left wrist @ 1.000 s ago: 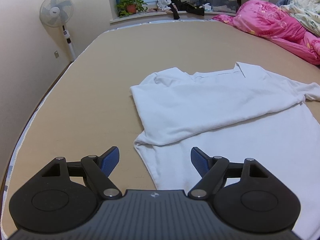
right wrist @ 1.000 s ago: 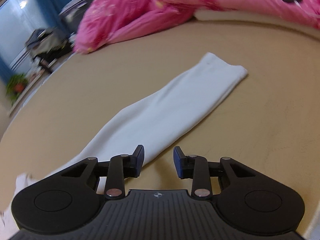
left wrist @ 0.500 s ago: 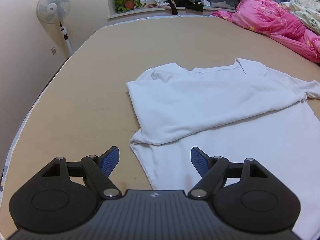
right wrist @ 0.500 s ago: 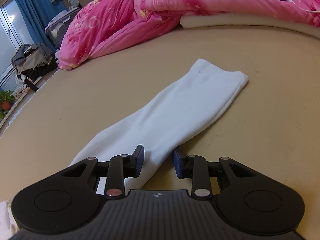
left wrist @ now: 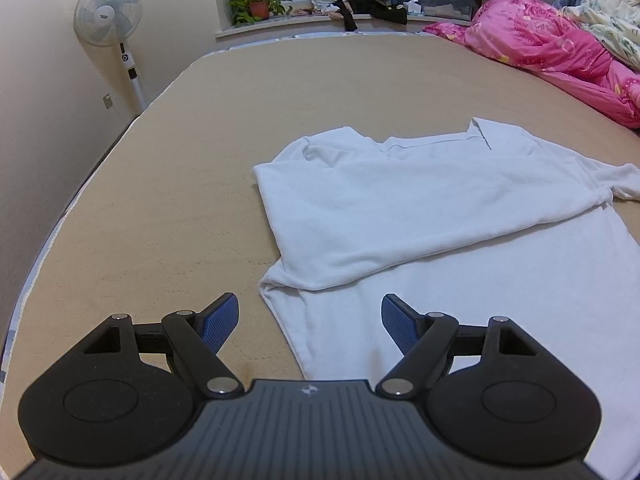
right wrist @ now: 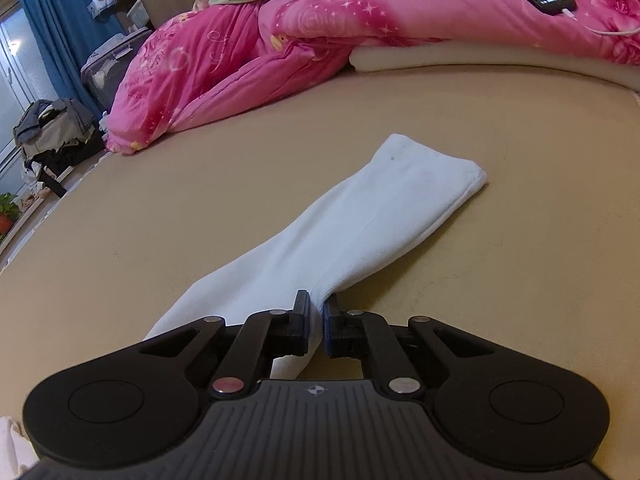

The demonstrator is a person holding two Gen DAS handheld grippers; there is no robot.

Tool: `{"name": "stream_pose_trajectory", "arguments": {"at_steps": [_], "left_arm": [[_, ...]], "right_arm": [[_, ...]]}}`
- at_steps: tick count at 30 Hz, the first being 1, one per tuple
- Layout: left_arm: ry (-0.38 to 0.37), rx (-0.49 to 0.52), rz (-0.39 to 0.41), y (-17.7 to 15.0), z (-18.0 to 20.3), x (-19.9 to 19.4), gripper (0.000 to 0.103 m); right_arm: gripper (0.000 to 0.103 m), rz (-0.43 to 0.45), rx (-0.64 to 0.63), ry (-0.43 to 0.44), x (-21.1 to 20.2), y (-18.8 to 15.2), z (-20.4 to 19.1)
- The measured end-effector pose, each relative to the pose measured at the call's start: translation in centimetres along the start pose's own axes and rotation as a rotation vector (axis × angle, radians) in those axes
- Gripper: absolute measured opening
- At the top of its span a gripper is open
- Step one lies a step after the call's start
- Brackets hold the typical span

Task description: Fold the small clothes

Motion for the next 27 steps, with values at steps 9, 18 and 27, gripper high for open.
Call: {"name": "stream_pose_trajectory", "arguments": {"at_steps": [9,18,27], "left_arm": [[-0.002,-0.003,-0.007,0.0,0.0,0.2,0.083],[-0.008,-0.011,-0.006,0.1,-0.2,0.1,0.083],[-0.031,-0.031,0.010,0.4,-0.5,-0.6,0.083]], "right_arm": [[0.006,-0.008,-0.021,-0.007,0.4,0.0,0.0],[0.006,0.002,-0.081,-0.049,0.5,0.0,-0.7],[0.006,0.205,-0.395,-0.109,-6.3,0.3,-11.4]]}}
Point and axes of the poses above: each gripper's, at about its wrist camera, not at the fingertips, and x roughly the way its jaws point, z to its right, y to its top, the point moved 9 cm from there along x, roughly the way its jaws point, and after that the axes turned 15 degrees about -z, right-handed, at the moved point
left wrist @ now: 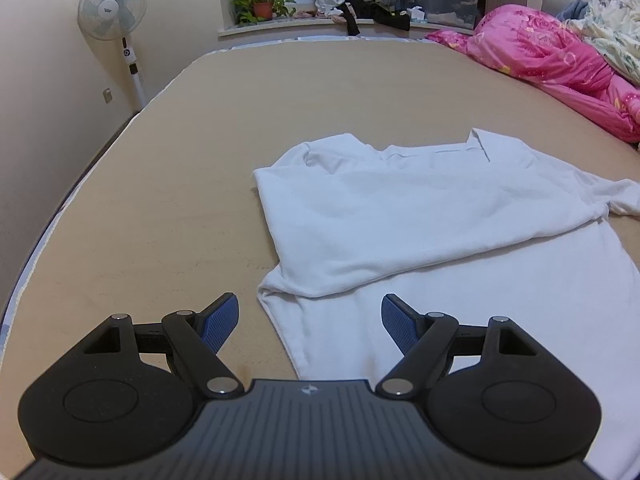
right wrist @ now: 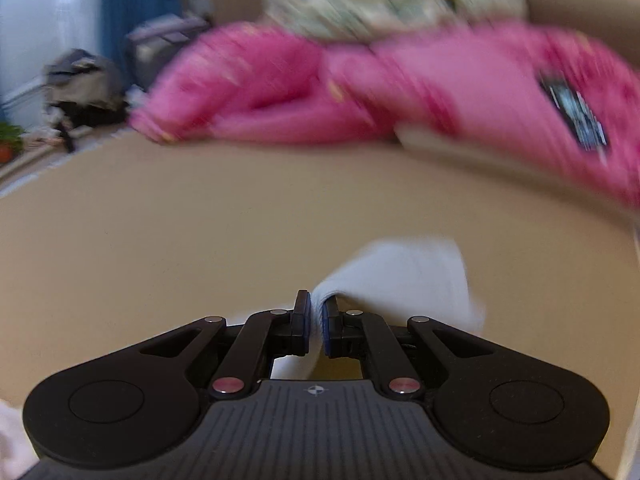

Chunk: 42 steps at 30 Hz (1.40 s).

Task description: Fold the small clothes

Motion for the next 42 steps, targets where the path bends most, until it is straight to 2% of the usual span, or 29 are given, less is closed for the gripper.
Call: {"name": "stream_pose_trajectory", "arguments": {"at_steps": [2,4,6,8,9,10,12,13,15,17,19,21,23,25,28,31,34,37,42], "left_arm": [[-0.002,-0.007,0.008,0.1,-0.1,-0.3,0.083],[-0.004,-0.014,0.015,0.2,-0.3,-0.6,0.083],[-0.002,-0.021,0.019,0.3,-0.5,-0.7,0.083],[0.007,-0.031,0.022,0.4,-0.8,-0.8,0.083],[0.009,-0.037,0.025,0.4,-1.0,-0.9,0.083],[0.009,-0.043,0.029,0.5,-1.2,-1.1,0.083],[0.011,-0.053,0.034,0.5,-1.6,-1.3,0.083],[0.013,-0.058,0.034,0.5,-1.8,-1.4,0.083],[0.007,-0.067,0.037,0.5,-2.0,-1.6,0.083],[-0.008,-0.072,0.043,0.5,-2.1,-1.9,0.083],[-0.031,-0.084,0.043,0.6,-2.1,-1.9,0.083],[-0.055,-0.104,0.033,0.8,-2.5,-1.7,0.079],[-0.079,-0.129,0.007,0.9,-2.9,-0.7,0.060],[-0.087,-0.153,-0.027,1.2,-3.4,0.6,0.051],[-0.093,-0.214,-0.043,2.1,-4.5,2.3,0.050],[-0.103,-0.293,-0.067,2.5,-5.7,3.8,0.052],[-0.124,-0.355,-0.086,2.8,-6.5,5.0,0.053],[-0.128,-0.372,-0.095,3.0,-6.9,5.7,0.053],[-0.143,-0.406,-0.095,3.1,-7.5,6.1,0.053]], "right_arm": [[0.006,0.095,-0.147,0.073,-3.8,0.9,-6.1],[0.005,0.197,-0.334,0.179,-8.9,-0.1,-14.0],[0.005,0.296,-0.529,0.321,-14.7,-3.3,-21.6],[0.006,0.315,-0.735,0.501,-19.5,-8.9,-27.7],[0.006,0.273,-0.850,0.590,-21.2,-12.7,-30.3],[0.007,0.190,-0.964,0.667,-22.2,-17.1,-32.4],[0.007,0.029,-1.155,0.742,-22.7,-24.2,-34.0],[0.007,-0.016,-1.231,0.757,-23.0,-26.7,-33.9],[0.009,-0.077,-1.296,0.768,-23.5,-28.9,-32.6],[0.024,-0.126,-1.280,0.761,-23.8,-28.3,-30.7],[0.031,-0.147,-1.243,0.737,-24.0,-26.5,-28.3],[0.032,-0.151,-1.200,0.728,-25.0,-25.1,-25.7],[0.037,-0.142,-1.129,0.723,-24.8,-23.0,-23.4],[0.038,-0.124,-1.043,0.691,-23.4,-20.9,-21.0],[0.038,-0.143,-0.853,0.606,-19.6,-18.1,-18.4],[0.038,-0.184,-0.653,0.559,-15.8,-15.3,-16.7],[0.038,-0.233,-0.417,0.633,-12.9,-12.0,-15.8],[0.038,-0.283,-0.235,0.705,-9.8,-9.6,-16.8],[0.038,-0.432,-0.049,0.735,-3.8,-8.5,-19.1]]}}
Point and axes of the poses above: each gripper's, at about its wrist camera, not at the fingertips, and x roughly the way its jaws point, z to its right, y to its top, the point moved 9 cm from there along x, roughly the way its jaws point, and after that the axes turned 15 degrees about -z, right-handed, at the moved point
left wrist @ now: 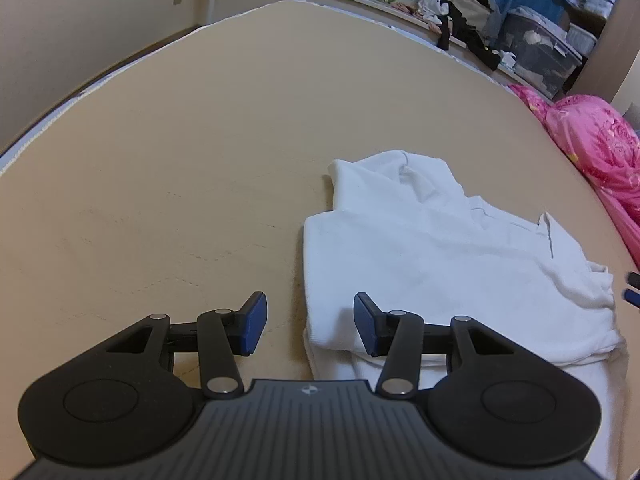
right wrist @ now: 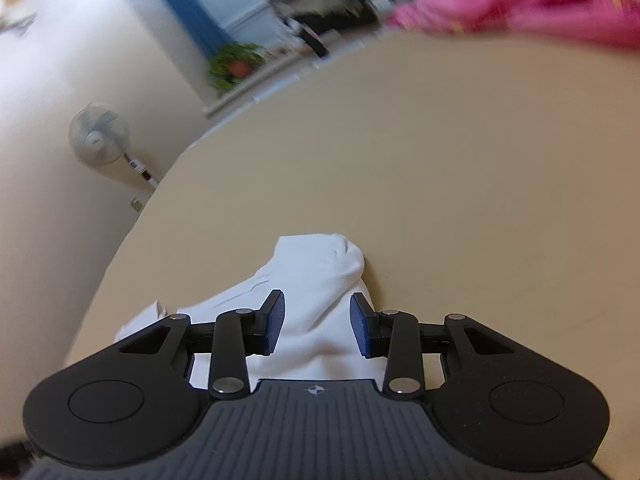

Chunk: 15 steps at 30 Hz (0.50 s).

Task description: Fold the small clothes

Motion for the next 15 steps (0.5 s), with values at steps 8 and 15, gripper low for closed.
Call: {"name": "stream_pose_trajectory", "arguments": {"at_steps": [8,15], "left_arm": [[-0.034,-0.024,0.007,0.4,0.4,-0.3,0.053],[-0.060,-0.022,-0.011,0.4,0.6,-0.4,0.053]], "right_arm": [[0.006,-0.242,0.104,-0.197,5.5,4.7,0.9],[0.001,0.010,-0.118,-0.379,0.4,11.0,-1.7]]}}
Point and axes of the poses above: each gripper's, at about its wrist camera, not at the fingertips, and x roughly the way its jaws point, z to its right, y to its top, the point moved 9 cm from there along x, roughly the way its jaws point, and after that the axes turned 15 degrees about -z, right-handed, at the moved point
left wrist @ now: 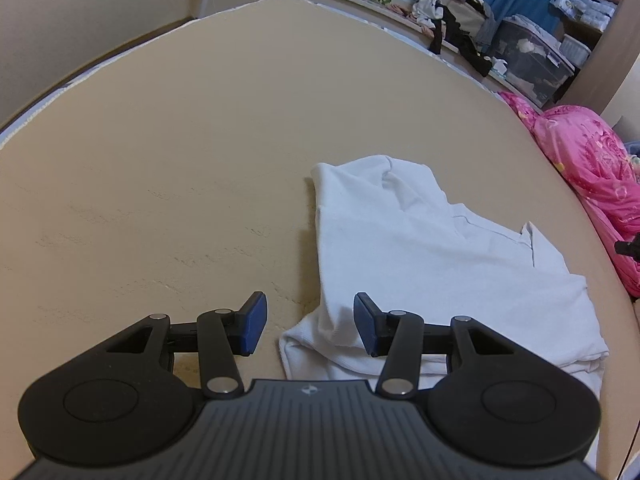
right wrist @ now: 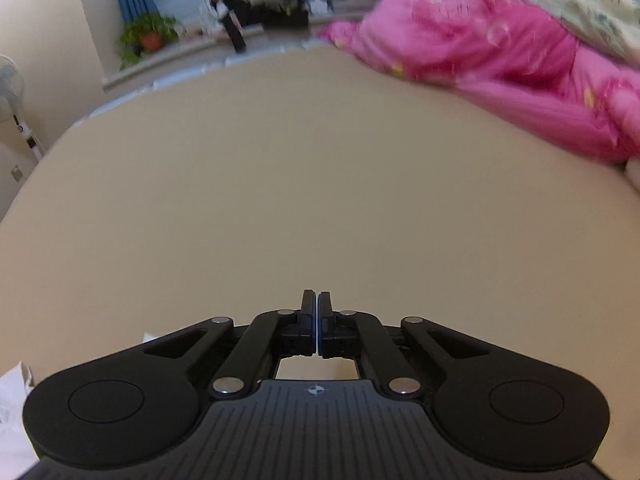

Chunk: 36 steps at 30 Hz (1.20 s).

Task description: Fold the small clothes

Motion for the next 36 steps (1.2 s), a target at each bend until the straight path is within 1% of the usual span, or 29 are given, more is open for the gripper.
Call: {"name": "stream_pose_trajectory", "arguments": {"at_steps": [1,3,4,5,7,10,11,12,13,14,16,17,18,19,21,22,23,24,25,26,27,28,29,30,31,32,33,34,36], "left_arm": [[-0.001,-0.002,-0.002,0.0,-0.1,0.0,0.053],[-0.001,-0.010,-0.005,0.0,-0.2,-0.1,0.053],[-0.001,-0.012,-0.004,0.0,-0.4,-0.2,0.053],[0.000,-0.012,-0.006,0.1,-0.3,-0.2,0.053],[0.000,-0.007,-0.009,-0.1,-0.2,-0.3,0.053],[0.005,0.008,-0.012,-0.1,0.4,-0.1,0.053],[0.009,0.013,-0.013,-0.2,0.5,0.0,0.053],[0.014,0.019,-0.014,-0.2,0.7,0.1,0.053],[0.017,0.026,-0.013,-0.3,0.9,0.2,0.053],[0.018,0.032,-0.013,-0.4,1.0,0.2,0.053],[0.009,0.049,-0.014,-0.5,1.4,0.4,0.053],[0.004,0.060,-0.016,-0.6,1.7,0.5,0.053],[0.004,0.069,-0.017,-0.7,2.0,0.6,0.053],[0.009,0.075,-0.015,-0.7,2.2,0.6,0.053],[0.014,0.084,-0.007,-0.8,2.5,0.7,0.053],[0.013,0.089,-0.002,-0.9,2.7,0.7,0.053],[0.013,0.095,0.002,-0.9,2.9,0.6,0.053],[0.015,0.102,0.003,-1.0,2.9,0.7,0.053],[0.025,0.109,0.001,-1.0,2.9,0.9,0.053],[0.050,0.115,-0.006,-1.0,2.7,1.2,0.053],[0.087,0.119,-0.020,-1.0,2.3,1.7,0.053],[0.130,0.123,-0.039,-1.1,1.9,2.3,0.055],[0.164,0.123,-0.047,-1.2,1.5,2.6,0.056],[0.168,0.129,-0.043,-1.2,1.5,2.6,0.056],[0.169,0.133,-0.032,-1.2,1.7,2.3,0.055],[0.170,0.139,-0.019,-1.3,1.9,2.0,0.055],[0.168,0.149,-0.006,-1.5,2.2,1.6,0.055],[0.163,0.160,0.011,-1.6,2.6,1.1,0.055],[0.150,0.188,0.058,-1.9,3.3,-0.2,0.055]], "right_arm": [[0.001,-0.013,-0.011,0.045,-0.2,-0.9,-0.5],[0.003,-0.056,-0.064,0.099,-0.9,-4.0,-1.2],[0.012,-0.082,-0.092,0.124,-1.6,-6.0,-1.1],[0.025,-0.108,-0.117,0.141,-1.7,-7.8,-1.3],[0.039,-0.139,-0.147,0.138,-1.9,-11.1,-1.0],[0.039,-0.189,-0.203,0.119,-0.9,-14.8,-1.2],[0.032,-0.205,-0.215,0.108,0.2,-15.0,-1.4],[0.022,-0.209,-0.236,0.100,0.4,-15.7,-1.6],[0.013,-0.184,-0.252,0.090,0.2,-15.9,-1.6],[0.010,-0.165,-0.228,0.105,-0.4,-15.8,-1.3],[0.010,-0.142,-0.094,0.146,-1.2,-15.0,0.5],[0.009,-0.132,-0.019,0.149,-1.5,-15.0,1.7],[0.010,-0.133,0.019,0.146,-1.3,-15.6,2.0],[0.010,-0.145,0.023,0.143,-0.9,-16.0,2.2],[0.015,-0.145,-0.014,0.083,-0.6,-16.5,2.3],[0.030,-0.124,-0.009,0.056,-1.1,-16.5,2.5],[0.036,-0.097,0.012,0.047,-1.8,-16.2,2.7],[0.036,-0.068,0.025,0.055,-2.6,-15.8,2.7],[0.036,-0.033,0.015,0.086,-3.4,-15.5,2.2],[0.036,-0.017,-0.013,0.109,-3.7,-15.5,1.8],[0.035,-0.032,-0.048,0.113,-3.4,-15.7,1.3],[0.034,-0.073,-0.085,0.093,-2.3,-16.2,1.0],[0.033,-0.134,-0.121,0.039,-0.8,-16.9,1.1],[0.040,-0.194,-0.122,-0.018,0.6,-17.7,1.9],[0.050,-0.187,-0.067,-0.011,0.7,-17.8,2.7],[0.049,-0.177,-0.010,0.012,0.1,-17.8,3.1],[0.048,-0.161,0.023,0.012,-0.8,-17.7,3.3],[0.048,-0.129,0.014,-0.008,-1.9,-17.6,3.0],[0.048,-0.046,-0.056,-0.062,-4.9,-17.8,2.1]]}}
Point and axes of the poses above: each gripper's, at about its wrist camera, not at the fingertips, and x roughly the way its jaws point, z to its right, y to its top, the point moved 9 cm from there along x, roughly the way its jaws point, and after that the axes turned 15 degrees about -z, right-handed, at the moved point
